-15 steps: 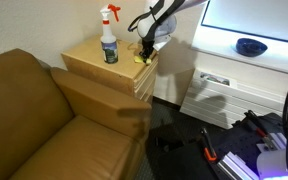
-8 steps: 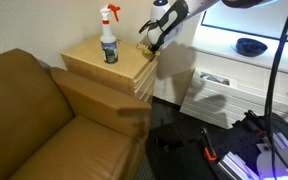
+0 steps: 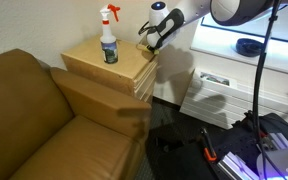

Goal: Use the sponge to wipe the surface of the dresser and put it on the window sill

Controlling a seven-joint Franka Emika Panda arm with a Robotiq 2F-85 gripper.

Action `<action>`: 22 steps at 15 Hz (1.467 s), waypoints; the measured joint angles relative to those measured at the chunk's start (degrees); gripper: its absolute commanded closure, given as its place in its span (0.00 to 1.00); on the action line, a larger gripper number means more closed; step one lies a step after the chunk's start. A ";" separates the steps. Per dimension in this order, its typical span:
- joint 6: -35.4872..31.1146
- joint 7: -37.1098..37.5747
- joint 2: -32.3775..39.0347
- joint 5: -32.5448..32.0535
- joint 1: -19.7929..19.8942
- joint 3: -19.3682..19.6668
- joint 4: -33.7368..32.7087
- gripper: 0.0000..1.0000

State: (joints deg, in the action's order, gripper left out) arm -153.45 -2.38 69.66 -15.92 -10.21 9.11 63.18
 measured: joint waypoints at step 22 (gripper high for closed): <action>49.69 -22.80 -10.62 8.93 -2.13 -23.31 4.45 0.96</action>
State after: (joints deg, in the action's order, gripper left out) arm -103.76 -25.18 59.04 -6.99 -12.34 -14.19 67.64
